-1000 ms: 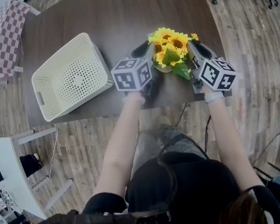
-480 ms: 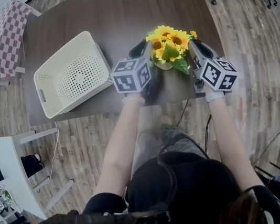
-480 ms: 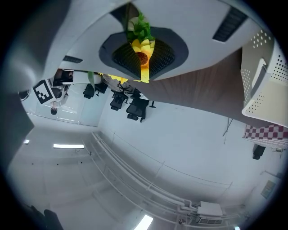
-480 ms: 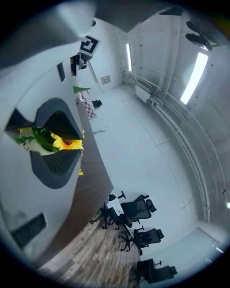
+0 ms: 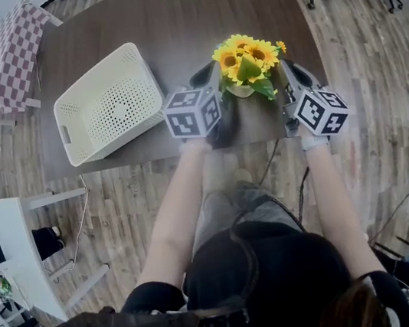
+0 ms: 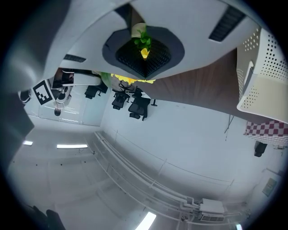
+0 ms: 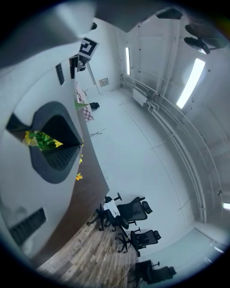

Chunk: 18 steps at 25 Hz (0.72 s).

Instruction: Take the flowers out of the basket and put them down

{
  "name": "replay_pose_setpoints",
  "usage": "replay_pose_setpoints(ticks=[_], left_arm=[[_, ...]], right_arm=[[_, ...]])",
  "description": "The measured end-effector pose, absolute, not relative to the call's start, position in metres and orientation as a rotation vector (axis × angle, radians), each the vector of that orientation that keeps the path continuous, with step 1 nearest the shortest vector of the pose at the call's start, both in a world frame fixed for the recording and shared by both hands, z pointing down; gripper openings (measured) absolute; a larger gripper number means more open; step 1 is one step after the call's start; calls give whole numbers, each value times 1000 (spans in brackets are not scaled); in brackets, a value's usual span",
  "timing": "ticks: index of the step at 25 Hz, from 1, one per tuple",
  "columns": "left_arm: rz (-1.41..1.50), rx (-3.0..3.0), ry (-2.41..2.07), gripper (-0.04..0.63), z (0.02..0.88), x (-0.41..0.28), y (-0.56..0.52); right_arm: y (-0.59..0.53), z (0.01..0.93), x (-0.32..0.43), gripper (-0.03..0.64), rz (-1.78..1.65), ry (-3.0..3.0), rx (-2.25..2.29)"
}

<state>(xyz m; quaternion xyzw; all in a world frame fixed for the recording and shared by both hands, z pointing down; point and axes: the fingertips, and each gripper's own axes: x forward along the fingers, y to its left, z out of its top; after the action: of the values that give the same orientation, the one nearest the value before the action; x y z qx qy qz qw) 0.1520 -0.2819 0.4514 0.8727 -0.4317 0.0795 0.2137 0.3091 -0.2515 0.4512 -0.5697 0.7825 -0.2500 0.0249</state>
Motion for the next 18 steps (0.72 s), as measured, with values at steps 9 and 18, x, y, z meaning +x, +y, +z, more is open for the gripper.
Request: replay_pose_setpoints(ticks=[9, 18], left_arm=[[208, 2472, -1174, 0, 438, 153, -263], [166, 2513, -1160, 0, 420, 151, -244]], right_arm=[[-234, 436, 292, 2, -733, 2461, -1687], [-215, 417, 277, 2, -655, 2502, -1662]])
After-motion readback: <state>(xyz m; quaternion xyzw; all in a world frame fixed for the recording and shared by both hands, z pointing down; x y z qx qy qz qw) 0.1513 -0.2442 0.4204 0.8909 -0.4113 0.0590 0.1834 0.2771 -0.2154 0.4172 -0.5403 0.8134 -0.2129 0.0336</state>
